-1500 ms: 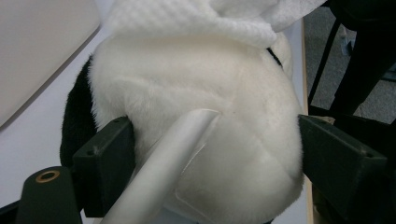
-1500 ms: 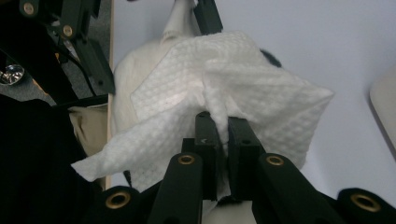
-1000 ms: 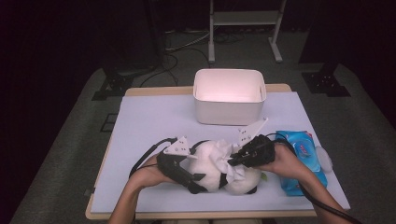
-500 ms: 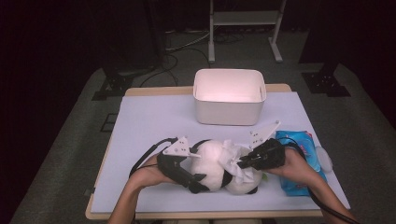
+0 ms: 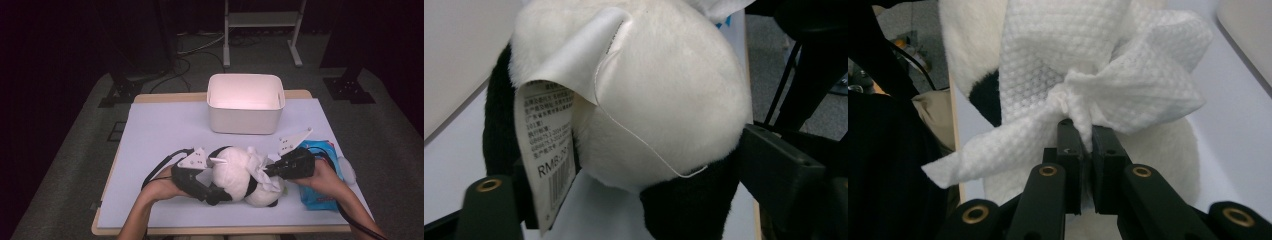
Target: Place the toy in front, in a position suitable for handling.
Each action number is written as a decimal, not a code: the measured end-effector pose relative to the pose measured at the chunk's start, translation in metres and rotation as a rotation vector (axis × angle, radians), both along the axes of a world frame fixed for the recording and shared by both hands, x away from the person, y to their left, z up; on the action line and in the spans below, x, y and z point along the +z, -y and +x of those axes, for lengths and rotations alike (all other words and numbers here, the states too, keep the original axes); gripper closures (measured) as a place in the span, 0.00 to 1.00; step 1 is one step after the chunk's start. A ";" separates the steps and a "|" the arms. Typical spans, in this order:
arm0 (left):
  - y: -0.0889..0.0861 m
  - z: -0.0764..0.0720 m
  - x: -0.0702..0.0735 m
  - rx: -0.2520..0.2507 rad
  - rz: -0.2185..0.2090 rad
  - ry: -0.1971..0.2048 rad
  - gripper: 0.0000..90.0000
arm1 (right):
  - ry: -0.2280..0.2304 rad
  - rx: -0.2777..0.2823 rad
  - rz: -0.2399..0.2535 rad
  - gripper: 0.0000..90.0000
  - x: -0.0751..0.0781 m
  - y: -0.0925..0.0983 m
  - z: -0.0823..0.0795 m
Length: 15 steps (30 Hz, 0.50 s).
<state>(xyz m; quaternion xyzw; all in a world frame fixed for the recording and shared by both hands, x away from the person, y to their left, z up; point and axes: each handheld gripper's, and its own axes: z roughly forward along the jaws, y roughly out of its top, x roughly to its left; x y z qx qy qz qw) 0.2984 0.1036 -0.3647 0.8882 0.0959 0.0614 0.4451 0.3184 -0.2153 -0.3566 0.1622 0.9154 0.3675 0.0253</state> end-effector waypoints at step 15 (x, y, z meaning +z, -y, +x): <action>0.017 -0.003 0.016 -0.017 0.000 0.033 0.27 | 0.072 0.113 0.081 0.93 0.048 -0.038 -0.009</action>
